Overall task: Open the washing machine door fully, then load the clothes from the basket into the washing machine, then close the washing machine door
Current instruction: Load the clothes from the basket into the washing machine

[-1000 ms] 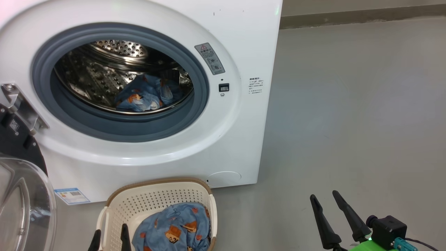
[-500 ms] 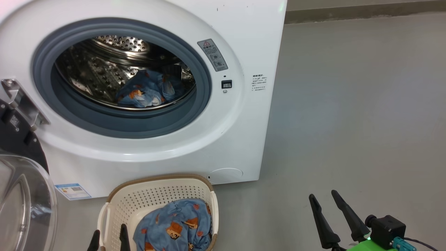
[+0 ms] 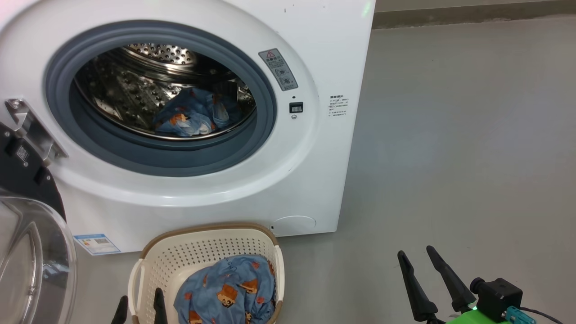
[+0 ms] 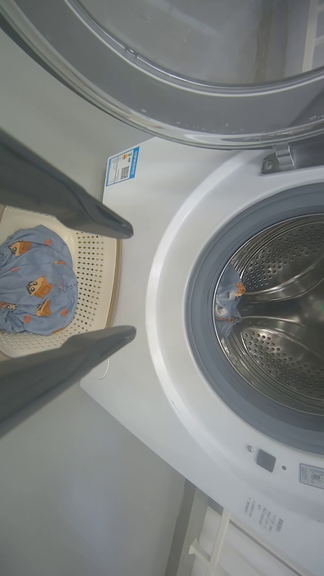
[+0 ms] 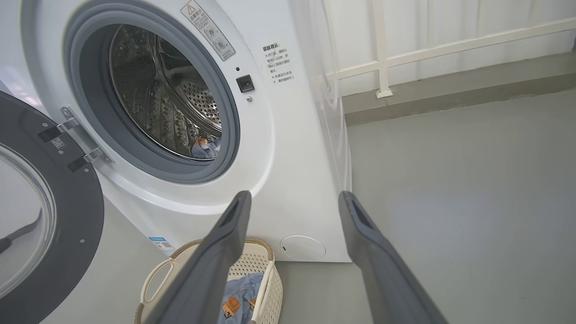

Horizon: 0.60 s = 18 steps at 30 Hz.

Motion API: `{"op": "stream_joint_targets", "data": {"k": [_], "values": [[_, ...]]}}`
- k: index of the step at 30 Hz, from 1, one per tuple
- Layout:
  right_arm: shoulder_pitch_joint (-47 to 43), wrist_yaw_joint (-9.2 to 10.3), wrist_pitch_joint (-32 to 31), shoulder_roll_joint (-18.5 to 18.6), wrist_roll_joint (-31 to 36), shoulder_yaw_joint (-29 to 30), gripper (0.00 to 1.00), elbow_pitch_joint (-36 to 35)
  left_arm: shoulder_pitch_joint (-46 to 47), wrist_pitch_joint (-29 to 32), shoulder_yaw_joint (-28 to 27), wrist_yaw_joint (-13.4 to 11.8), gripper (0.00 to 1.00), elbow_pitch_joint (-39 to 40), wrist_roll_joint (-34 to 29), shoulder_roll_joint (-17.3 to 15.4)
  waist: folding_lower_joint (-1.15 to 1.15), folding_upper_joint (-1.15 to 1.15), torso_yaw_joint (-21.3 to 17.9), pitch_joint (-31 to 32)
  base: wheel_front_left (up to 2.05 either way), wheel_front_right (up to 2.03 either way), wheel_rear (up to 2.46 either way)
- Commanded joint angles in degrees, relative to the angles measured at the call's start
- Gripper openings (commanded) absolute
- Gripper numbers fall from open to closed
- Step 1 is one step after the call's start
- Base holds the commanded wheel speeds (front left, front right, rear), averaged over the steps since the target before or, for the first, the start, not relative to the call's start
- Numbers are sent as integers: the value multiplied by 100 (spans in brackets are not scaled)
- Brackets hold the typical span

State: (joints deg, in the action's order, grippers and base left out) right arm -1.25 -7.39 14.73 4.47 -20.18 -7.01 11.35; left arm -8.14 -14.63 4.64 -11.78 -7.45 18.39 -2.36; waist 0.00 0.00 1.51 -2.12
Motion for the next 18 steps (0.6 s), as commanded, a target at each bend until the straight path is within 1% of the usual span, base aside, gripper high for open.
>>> {"op": "stream_joint_targets", "data": {"k": [1, 6, 10, 14, 18], "values": [[145, -10, 27, -4, 31, -139, 100, -115, 194, -37, -212, 13, 100, 100, -32, -52, 0, 0, 6, 2, 0, 0, 0], [165, -10, 27, -15, 31, -142, 100, -137, 192, -37, -219, 10, 100, 122, -37, -52, 0, 0, 8, -60, 0, 0, 0], [194, -10, 27, 1, 42, -161, 100, -165, 255, -37, -180, 17, 100, 108, -64, -52, 0, 0, -17, -232, 0, 0, 0], [330, -10, 27, 20, 34, -144, 100, -217, 460, -21, -66, 81, 100, -69, -135, -77, 0, 0, -83, -612, 0, 0, 0], [510, -10, 27, 46, 27, -180, 100, -246, 828, 170, 72, 163, 100, -343, -185, -138, 0, 0, -128, -1036, 0, 0, 0]]}}
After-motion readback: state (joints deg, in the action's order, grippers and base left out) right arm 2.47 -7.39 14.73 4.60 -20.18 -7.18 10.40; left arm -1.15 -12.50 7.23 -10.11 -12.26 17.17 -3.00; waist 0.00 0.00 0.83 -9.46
